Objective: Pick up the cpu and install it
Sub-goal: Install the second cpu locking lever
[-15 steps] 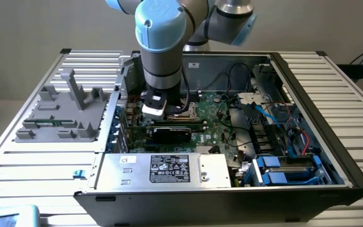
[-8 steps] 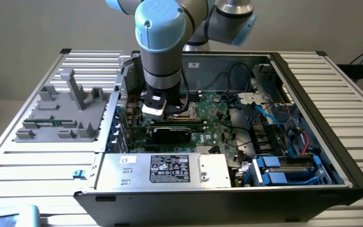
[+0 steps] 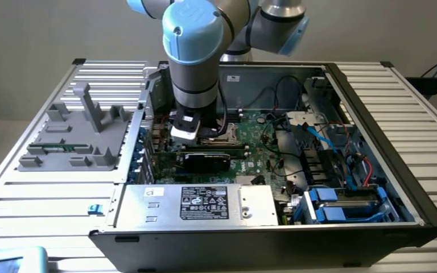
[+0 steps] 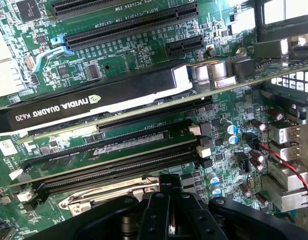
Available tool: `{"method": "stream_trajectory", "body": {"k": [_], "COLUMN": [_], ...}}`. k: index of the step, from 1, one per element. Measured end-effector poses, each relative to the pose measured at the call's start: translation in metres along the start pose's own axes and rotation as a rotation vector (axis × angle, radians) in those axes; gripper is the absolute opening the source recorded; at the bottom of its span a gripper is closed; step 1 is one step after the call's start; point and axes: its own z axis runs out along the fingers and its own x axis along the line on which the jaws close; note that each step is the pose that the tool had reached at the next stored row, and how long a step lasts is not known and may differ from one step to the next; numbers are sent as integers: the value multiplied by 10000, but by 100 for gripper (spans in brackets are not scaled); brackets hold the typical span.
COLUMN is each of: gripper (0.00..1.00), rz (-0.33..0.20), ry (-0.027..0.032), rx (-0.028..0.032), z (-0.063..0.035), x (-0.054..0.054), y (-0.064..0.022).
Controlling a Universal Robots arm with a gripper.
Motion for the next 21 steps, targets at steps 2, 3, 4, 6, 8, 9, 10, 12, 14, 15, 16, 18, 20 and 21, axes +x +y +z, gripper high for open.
{"method": "stream_trajectory", "body": {"k": [2,3,4,6,8,9,10,12,14,15,16,18,20,21], "gripper": [11,11,11,11,11,11,11,11,11,11,11,11,11,11], "rz": [1,2,1,0,-2,-1,0,0,-1,-1,0,0,-1,0], "ry": [0,0,0,0,0,0,0,0,0,-1,-1,0,0,-1], "rx": [-2,-2,-1,1,1,0,0,1,-1,-1,-1,2,0,0], "z": [10,15,21,31,36,38,40,45,46,46,47,54,61,64], "x": [-1,-3,-4,-7,-7,-7,-8,-8,-9,-9,-9,-8,-8,-8], "y": [-3,-7,-13,-24,-26,-27,-28,-30,-31,-31,-31,-30,-28,-27]}}
